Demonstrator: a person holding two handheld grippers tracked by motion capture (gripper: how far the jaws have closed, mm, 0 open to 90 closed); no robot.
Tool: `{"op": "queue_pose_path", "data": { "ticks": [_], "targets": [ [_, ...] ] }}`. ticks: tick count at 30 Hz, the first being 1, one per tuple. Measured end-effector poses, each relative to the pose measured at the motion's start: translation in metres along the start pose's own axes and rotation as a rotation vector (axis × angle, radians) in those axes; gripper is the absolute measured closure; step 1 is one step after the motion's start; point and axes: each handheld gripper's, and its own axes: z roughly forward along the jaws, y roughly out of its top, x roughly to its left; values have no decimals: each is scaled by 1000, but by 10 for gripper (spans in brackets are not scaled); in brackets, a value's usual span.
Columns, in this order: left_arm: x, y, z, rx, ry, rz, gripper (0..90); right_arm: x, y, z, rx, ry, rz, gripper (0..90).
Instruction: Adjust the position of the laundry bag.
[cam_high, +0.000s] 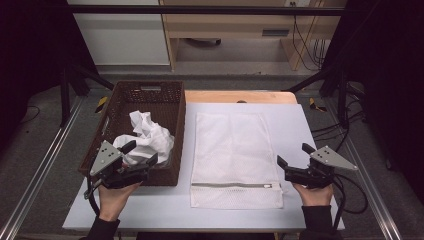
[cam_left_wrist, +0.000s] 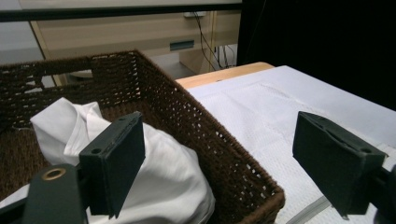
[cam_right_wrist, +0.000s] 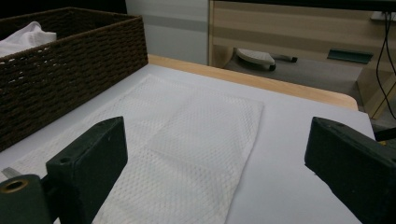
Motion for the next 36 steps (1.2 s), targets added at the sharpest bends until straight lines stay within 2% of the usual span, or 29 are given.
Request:
{"op": "queue_pose_path", "data": {
  "ticks": [3,6,7,8,10,11,12,14,18,23,24,26,27,28,30,33,34,35,36],
  "targets": [
    [-5,1,-1,-11,-17,2,212,0,0,0,2,4,5,70],
    [-20,2,-2,-3,-55,27,249,4,-2,3,27,0,-2,80],
    [-20,2,-2,-3,-55,27,259,4,-2,3,27,0,-2,80],
    [-27,2,-3,-5,-85,33,288,6,-4,6,39,1,-5,87],
    [-31,1,-2,-6,-94,37,300,8,-6,8,58,5,-5,92],
    [-39,0,0,5,-113,43,313,9,-7,10,63,6,-12,96],
    [-39,0,0,5,-113,43,320,9,-7,10,63,6,-12,96],
    [-49,-4,4,22,-138,49,329,13,-10,14,82,15,-14,104],
    [-71,-17,17,104,-163,50,360,16,-17,23,136,11,-22,119],
    [-89,-38,30,212,-180,67,407,16,-27,27,178,5,-27,163],
    [-89,-38,30,212,-180,67,420,15,-29,27,187,8,-18,172],
    [-93,-52,36,261,-181,72,444,15,-34,30,213,7,-9,195],
    [-93,-52,36,261,-181,72,448,15,-36,31,230,8,-7,206],
    [-93,-64,43,301,-183,72,458,15,-39,34,242,1,-13,217],
    [-92,-73,49,346,-175,69,486,15,-46,38,264,-12,-22,255],
    [-90,-80,55,375,-174,58,536,14,-52,46,332,-42,-39,290],
    [-90,-82,57,392,-174,49,536,14,-52,46,332,-42,-39,290],
    [-90,-87,62,420,-168,55,560,13,-56,49,342,-49,-41,333],
    [-90,-87,62,420,-168,55,571,13,-56,49,342,-49,-41,333]
  ]
}}
